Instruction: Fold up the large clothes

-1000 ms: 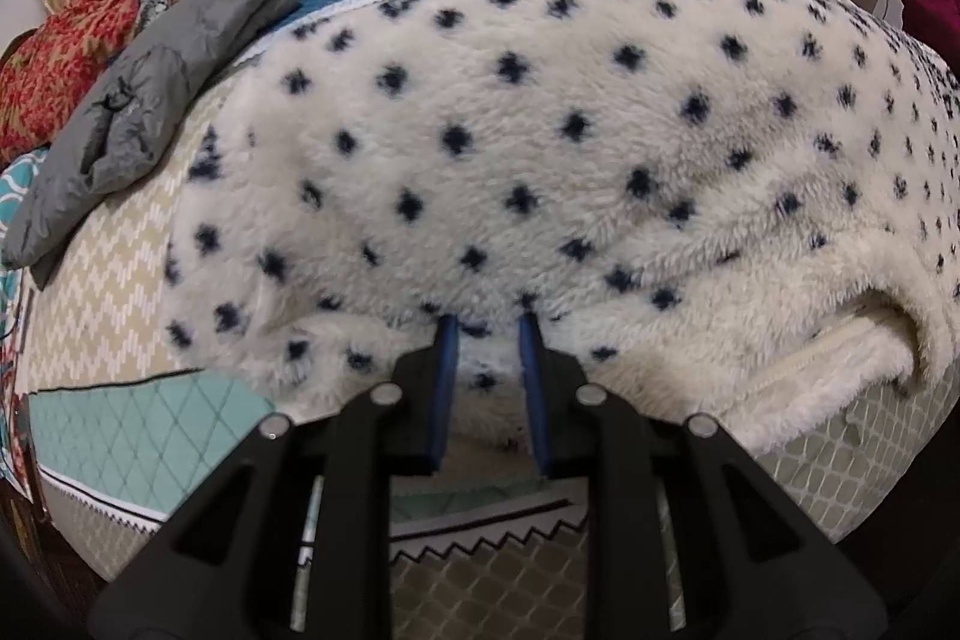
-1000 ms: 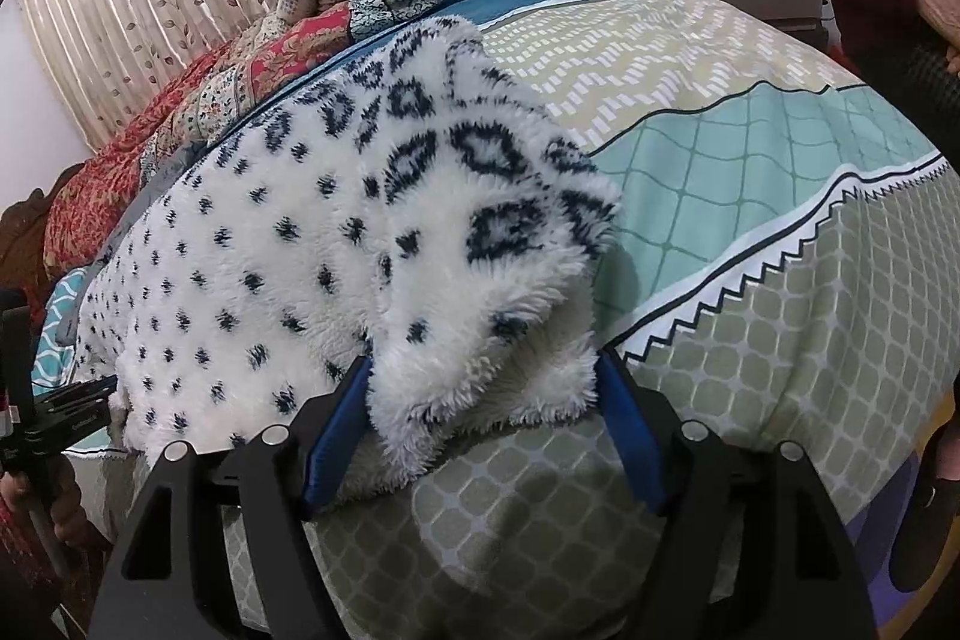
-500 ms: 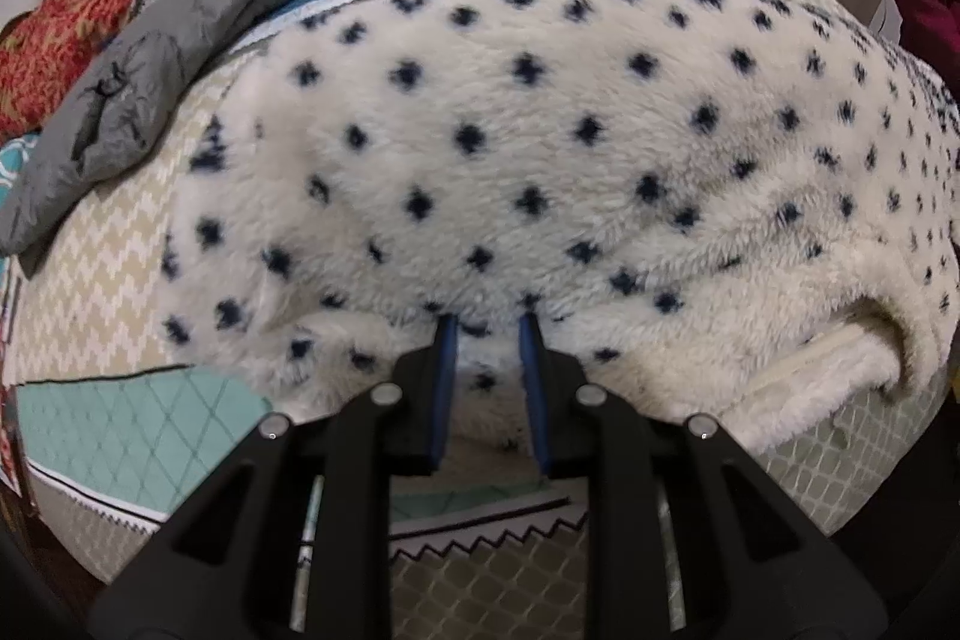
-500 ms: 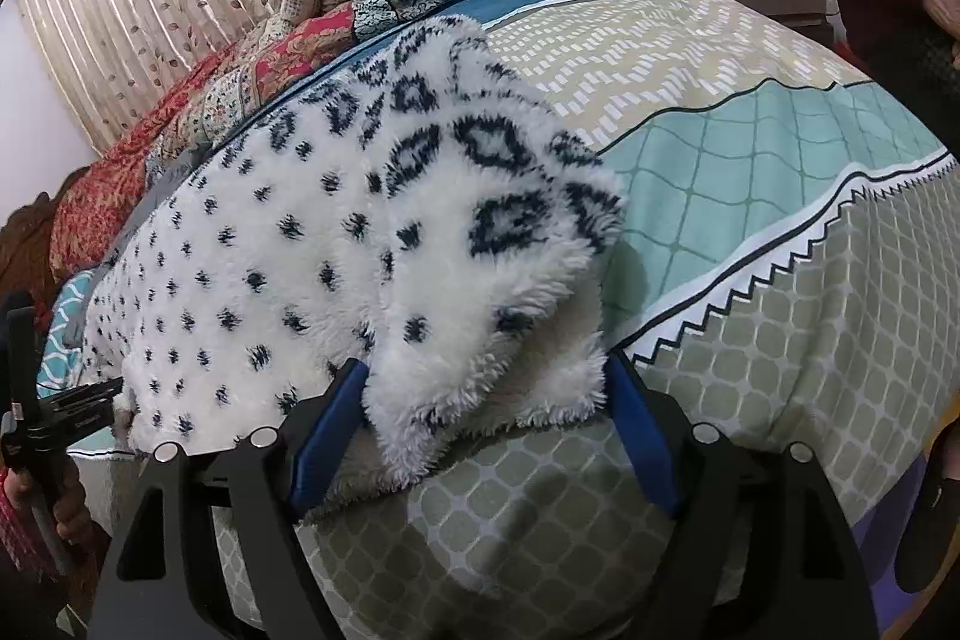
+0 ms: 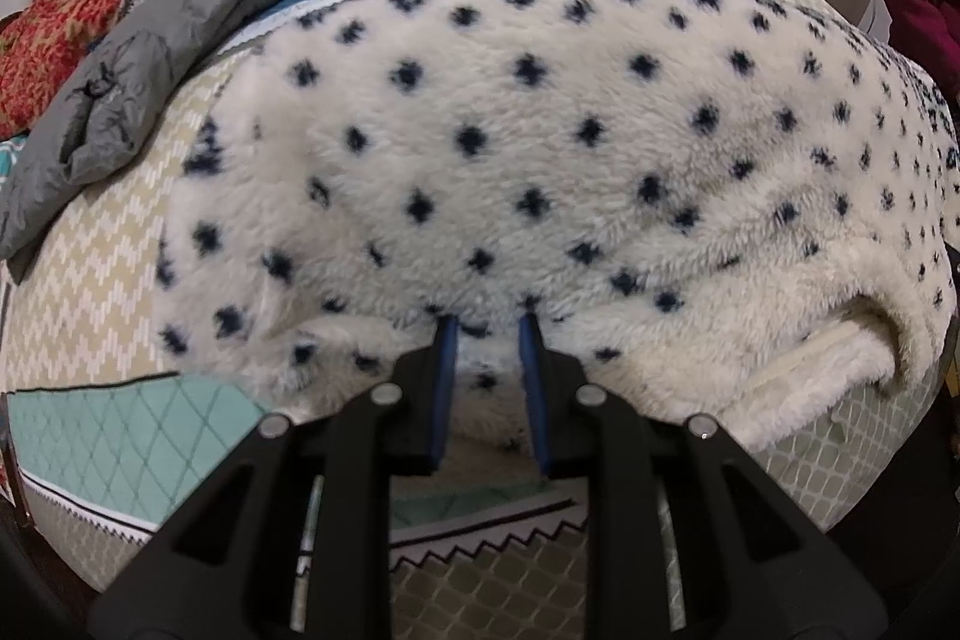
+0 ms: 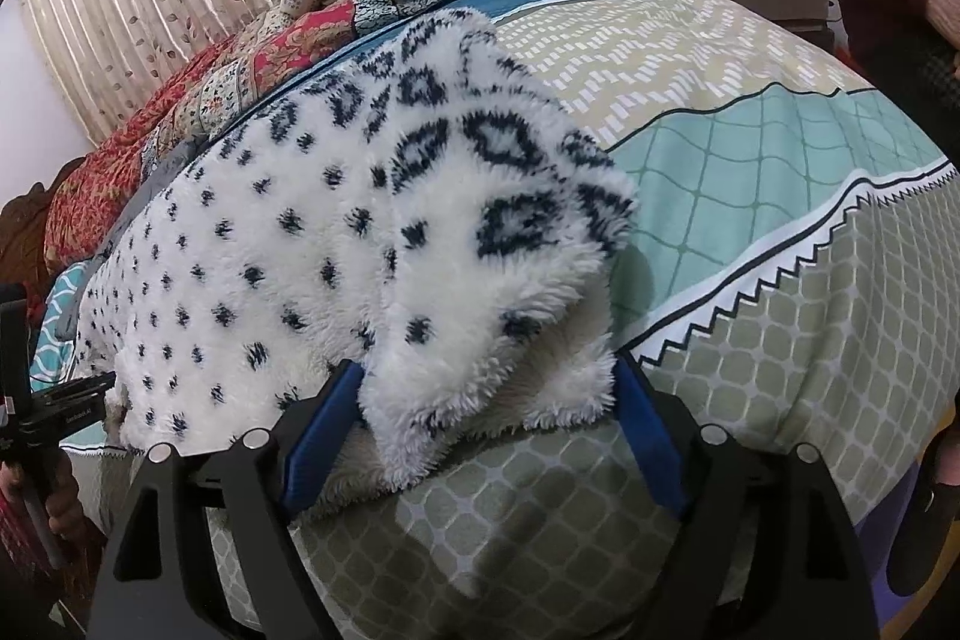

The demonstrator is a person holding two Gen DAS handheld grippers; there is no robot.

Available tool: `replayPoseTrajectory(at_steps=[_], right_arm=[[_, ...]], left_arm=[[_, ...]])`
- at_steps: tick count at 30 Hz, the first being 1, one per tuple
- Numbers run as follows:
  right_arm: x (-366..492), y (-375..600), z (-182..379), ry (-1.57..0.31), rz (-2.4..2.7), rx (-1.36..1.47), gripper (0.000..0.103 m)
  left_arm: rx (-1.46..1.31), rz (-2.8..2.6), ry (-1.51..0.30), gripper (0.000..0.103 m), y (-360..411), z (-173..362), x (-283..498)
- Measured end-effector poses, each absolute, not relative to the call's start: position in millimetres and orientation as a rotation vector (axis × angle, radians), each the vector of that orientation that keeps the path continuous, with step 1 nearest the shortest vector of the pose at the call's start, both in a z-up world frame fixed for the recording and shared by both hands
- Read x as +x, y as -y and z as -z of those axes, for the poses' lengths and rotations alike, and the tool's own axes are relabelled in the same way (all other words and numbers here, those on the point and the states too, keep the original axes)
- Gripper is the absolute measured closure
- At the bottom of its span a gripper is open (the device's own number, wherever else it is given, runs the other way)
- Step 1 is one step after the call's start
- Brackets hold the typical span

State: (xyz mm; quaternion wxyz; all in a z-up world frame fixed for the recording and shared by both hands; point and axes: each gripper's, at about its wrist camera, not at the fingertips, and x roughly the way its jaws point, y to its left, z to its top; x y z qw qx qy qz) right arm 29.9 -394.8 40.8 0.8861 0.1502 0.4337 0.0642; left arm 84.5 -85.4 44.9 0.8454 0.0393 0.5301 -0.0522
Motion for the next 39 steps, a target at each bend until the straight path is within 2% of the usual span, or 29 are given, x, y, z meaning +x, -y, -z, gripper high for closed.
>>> replayPoseTrajectory(at_steps=[23, 39], right_arm=[[23, 406, -39, -0.884, -0.154, 0.359, 0.029], [23, 403, -38, -0.885, -0.164, 0.353, 0.025]], left_arm=[[0.137, 0.103, -1.130, 0.082, 95, -48, 88], [0.136, 0.135, -1.140, 0.082, 86, -47, 91]])
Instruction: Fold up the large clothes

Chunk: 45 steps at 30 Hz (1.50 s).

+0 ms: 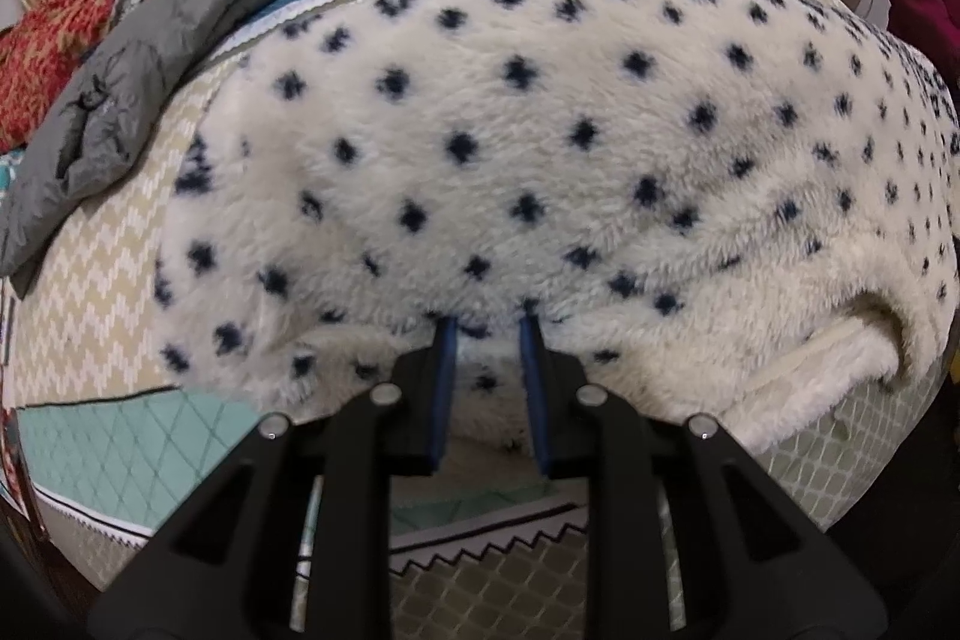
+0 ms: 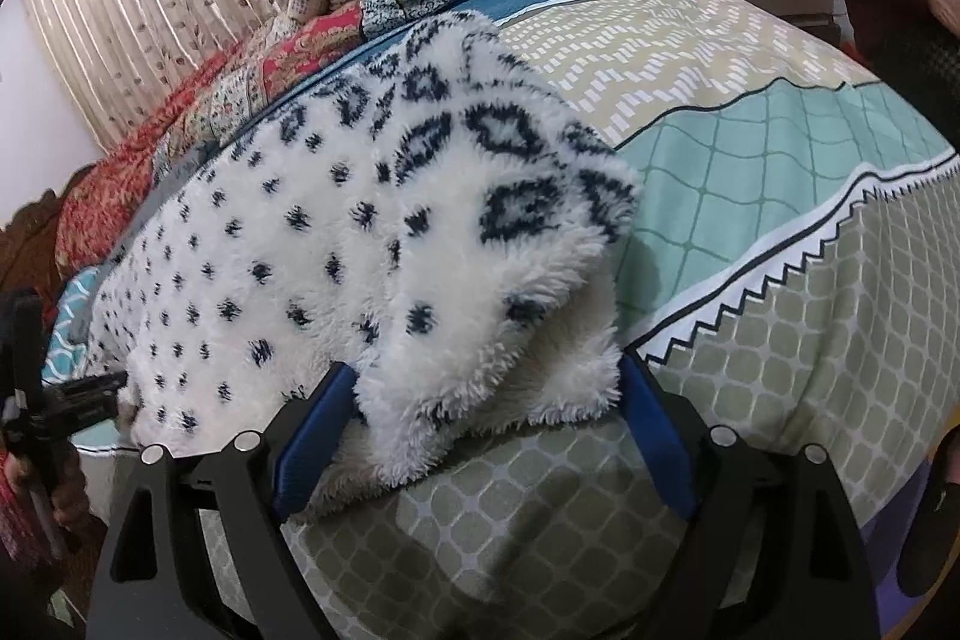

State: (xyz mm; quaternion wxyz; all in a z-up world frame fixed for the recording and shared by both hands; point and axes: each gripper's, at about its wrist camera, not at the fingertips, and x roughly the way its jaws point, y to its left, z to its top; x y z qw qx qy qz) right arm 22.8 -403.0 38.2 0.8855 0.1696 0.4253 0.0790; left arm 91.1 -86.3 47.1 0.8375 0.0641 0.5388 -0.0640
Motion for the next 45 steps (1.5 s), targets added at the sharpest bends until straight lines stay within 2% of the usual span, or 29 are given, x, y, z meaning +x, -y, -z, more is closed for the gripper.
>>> replayPoseTrajectory(at_steps=[9, 14, 15, 16, 18, 20, 22, 25, 30, 38, 39, 40, 41, 42, 43, 45], right_arm=[[21, 397, -39, -0.895, -0.148, 0.326, 0.025], [14, 396, -44, -0.878, -0.142, 0.337, 0.025], [10, 398, -51, -0.866, -0.130, 0.344, 0.025], [4, 401, -59, -0.839, -0.120, 0.357, 0.025], [-10, 415, -88, -0.746, -0.120, 0.391, 0.025], [-15, 430, -112, -0.677, -0.113, 0.394, 0.025], [-12, 441, -127, -0.656, -0.107, 0.391, 0.023], [17, 456, -133, -0.731, -0.179, 0.460, 0.021], [62, 454, -118, -0.857, -0.251, 0.492, 0.020], [96, 412, -52, -1.122, -0.341, 0.573, 0.020], [94, 400, -54, -1.118, -0.315, 0.520, 0.023], [95, 392, -58, -1.118, -0.330, 0.482, 0.061], [93, 382, -67, -1.115, -0.368, 0.466, 0.072], [90, 377, -77, -1.092, -0.388, 0.468, 0.075], [87, 372, -89, -1.064, -0.417, 0.453, 0.078], [83, 364, -110, -1.013, -0.443, 0.428, 0.079]], left_arm=[[0.132, 0.143, -1.119, 0.082, 81, -52, 86], [0.133, 0.157, -1.031, 0.081, 79, -82, 72], [0.110, 0.175, -1.007, 0.071, 75, -94, 69], [0.091, 0.180, -0.979, 0.051, 68, -106, 66], [0.055, 0.163, -0.923, 0.035, 53, -128, 62], [0.009, 0.152, -0.890, 0.034, 32, -148, 62], [0.005, 0.126, -0.881, 0.021, 14, -158, 67], [0.023, 0.090, -0.882, 0.021, -8, -161, 79], [-0.137, 0.170, -0.986, 0.017, -38, -135, 121], [-0.364, 0.325, -1.212, 0.017, -7, -44, 137], [-0.385, 0.328, -1.235, 0.021, 0, -37, 133], [-0.353, 0.312, -1.209, 0.039, 7, -39, 127], [-0.327, 0.322, -1.195, 0.050, 13, -44, 123], [-0.312, 0.333, -1.188, 0.066, 16, -51, 120], [-0.317, 0.342, -1.179, 0.072, 17, -60, 119], [-0.353, 0.341, -1.148, 0.075, 12, -76, 118]])
